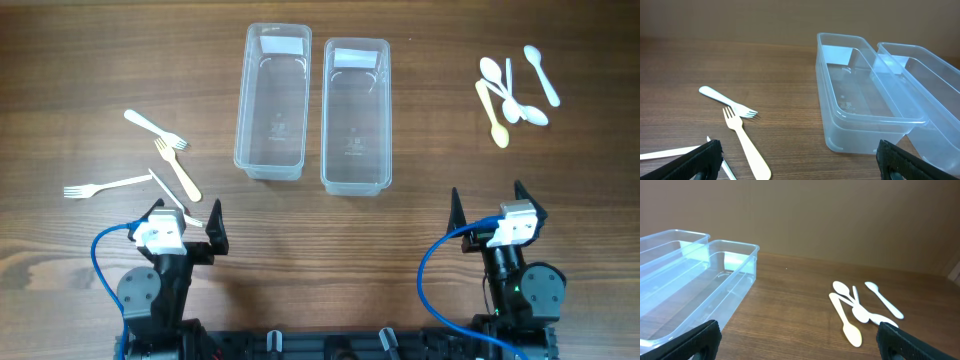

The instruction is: Pack container

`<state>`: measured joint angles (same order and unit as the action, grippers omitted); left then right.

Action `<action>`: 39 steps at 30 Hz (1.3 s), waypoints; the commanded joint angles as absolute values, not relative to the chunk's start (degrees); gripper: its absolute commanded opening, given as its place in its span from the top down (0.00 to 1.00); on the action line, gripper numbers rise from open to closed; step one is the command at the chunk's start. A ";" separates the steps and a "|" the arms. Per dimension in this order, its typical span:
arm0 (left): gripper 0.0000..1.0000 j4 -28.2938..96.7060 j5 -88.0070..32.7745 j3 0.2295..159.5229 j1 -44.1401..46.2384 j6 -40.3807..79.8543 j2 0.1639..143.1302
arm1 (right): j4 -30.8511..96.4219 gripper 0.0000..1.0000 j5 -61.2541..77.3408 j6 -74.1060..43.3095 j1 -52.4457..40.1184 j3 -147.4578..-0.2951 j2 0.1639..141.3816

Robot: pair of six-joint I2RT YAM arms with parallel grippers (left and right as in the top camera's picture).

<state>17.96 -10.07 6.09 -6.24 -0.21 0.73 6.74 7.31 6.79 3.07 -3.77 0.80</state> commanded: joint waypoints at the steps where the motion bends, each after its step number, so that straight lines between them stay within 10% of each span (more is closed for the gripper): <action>1: 0.00 17.78 -9.50 5.58 -5.85 -1.30 0.27 | 6.46 0.00 7.38 7.51 3.36 -3.27 0.64; 27: 0.00 17.78 -9.50 5.58 -5.85 -1.28 0.27 | -7.38 0.00 16.58 3.88 3.36 -4.86 0.64; 39: 0.00 17.78 -9.50 5.58 -5.85 -1.30 0.27 | 13.63 0.00 0.60 4.80 3.36 -51.33 32.58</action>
<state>17.93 -9.87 6.04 -6.24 -0.21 0.75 6.92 4.69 3.99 3.11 -39.57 21.02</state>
